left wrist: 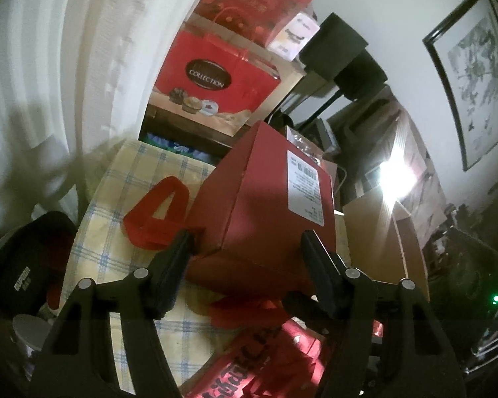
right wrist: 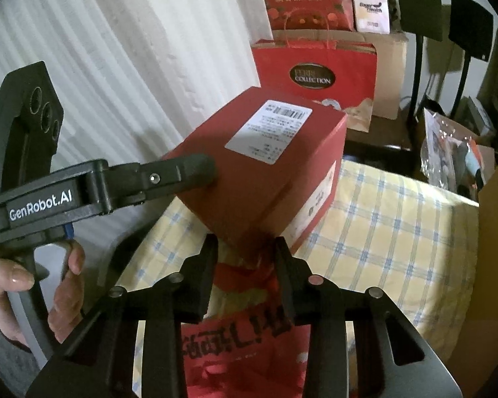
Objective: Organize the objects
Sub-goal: 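Lift the red gift box off the table with both grippers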
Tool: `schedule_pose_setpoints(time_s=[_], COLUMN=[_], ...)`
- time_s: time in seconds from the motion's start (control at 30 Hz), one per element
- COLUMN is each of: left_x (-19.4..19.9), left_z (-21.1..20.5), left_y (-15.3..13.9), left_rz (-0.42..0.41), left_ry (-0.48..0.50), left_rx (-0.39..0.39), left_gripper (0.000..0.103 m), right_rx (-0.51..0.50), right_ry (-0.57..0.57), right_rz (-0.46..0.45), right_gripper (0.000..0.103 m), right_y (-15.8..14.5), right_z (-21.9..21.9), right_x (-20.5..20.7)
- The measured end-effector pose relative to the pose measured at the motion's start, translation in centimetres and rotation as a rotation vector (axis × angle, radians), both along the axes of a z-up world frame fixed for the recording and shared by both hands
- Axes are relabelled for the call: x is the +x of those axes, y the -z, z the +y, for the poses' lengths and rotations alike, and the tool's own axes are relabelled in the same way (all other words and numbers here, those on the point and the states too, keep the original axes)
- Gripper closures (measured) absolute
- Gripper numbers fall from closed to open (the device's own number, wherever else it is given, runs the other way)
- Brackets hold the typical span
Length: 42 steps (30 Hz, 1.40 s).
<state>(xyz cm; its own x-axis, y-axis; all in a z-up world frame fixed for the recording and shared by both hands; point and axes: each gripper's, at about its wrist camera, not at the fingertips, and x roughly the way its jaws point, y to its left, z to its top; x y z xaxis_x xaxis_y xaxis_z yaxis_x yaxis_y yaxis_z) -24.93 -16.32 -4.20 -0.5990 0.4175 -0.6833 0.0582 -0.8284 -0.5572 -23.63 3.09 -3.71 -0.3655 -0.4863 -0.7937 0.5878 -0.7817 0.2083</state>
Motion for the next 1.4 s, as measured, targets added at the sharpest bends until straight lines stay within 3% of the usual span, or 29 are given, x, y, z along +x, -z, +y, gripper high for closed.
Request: schedule_pose_setpoints(time_s=[0.23,0.43,0.67,0.9,1.03,1.17,1.4], left_x=[0.2,0.3,-0.9,-2.7,-2.2,-0.5,4.1], left_z=[0.1,0.8,2.3,3.9,3.6,2.3,0.3], left_y=[-0.9,-4.7,-7.6,-5.0,-4.1,-4.5,-4.7], left_rz=[0.010,0.045,0.024,-0.058,-0.041,-0.016,-0.006], left_ry=[-0.008,-0.020,0.004,0.042,0.039,0.004,-0.042], left_rx=[0.013,-0.024,-0.059,-0.108,-0.102,-0.115,-0.141], left_gripper=[0.042,0.043,0.042,0.046,0.045,0.035,0.035], right_rx=[-0.067,-0.104,-0.175,-0.154,-0.139,-0.143,-0.146], right_ry=[0.038,0.040,0.085,0.123,0.142,0.156,0.173], right_rz=[-0.034,-0.022,-0.085,-0.145,-0.149,-0.141,-0.117], right_gripper=[0.067,0.067,0.067,0.069,0.069,0.068,0.061], right_y=[-1.0,-4.1,-5.5,-3.8,-3.1,-3.3,-4.0], right_z=[0.7,1.1,2.8,4.1,4.8,5.8,6.6], right_x=[-0.9,-0.6,-1.3,-2.5,-2.7,-3.1,-4.0])
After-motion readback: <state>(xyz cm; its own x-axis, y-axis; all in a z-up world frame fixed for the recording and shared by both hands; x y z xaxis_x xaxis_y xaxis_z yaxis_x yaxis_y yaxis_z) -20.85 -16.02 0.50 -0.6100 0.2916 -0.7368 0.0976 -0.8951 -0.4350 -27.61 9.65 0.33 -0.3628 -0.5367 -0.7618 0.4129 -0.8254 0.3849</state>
